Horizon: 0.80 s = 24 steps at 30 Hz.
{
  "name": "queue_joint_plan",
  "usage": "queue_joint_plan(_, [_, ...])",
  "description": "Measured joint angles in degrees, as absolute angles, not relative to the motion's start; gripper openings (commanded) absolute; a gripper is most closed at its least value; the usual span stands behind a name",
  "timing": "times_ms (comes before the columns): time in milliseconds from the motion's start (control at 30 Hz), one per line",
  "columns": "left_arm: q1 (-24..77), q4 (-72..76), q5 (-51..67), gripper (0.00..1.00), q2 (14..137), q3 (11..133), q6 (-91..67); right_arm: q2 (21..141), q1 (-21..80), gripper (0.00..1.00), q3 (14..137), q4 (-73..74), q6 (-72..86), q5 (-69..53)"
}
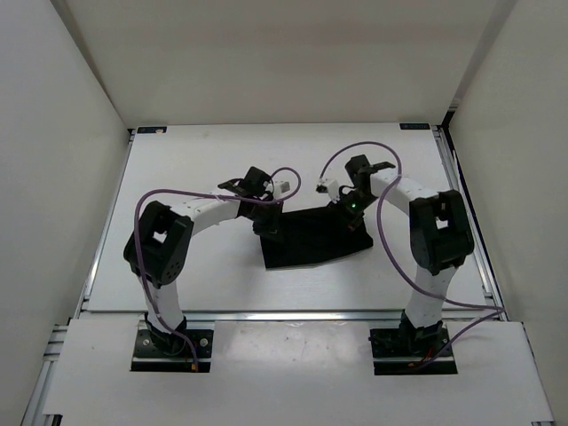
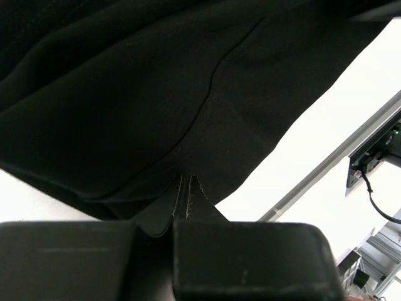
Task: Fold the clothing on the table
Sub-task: Fold the skirt
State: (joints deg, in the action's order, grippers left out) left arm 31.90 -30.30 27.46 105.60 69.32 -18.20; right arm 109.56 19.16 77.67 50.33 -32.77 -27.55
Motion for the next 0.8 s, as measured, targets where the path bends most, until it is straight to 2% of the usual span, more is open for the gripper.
queue_joint_plan(167, [31.75,-28.8,27.35,0.0,106.61,67.68,-18.24,101.97,26.72,0.0,65.04,36.03,-32.56,-16.78])
queue_joint_plan(333, [31.48,-27.81,27.4,0.0,109.23,66.19,-18.52,100.29,29.78,0.01,60.55,24.64,-31.22,-7.42])
queue_joint_plan(633, [33.21,-26.72,27.77,0.0,109.4,66.11,-18.57,109.27,22.83,0.0,70.74,16.49,-23.88,0.99])
queue_joint_plan(800, [33.91,-26.79,27.57,0.0,109.4,66.11,-18.44,112.14,19.92,0.0,77.89,17.37,-19.75,-1.1])
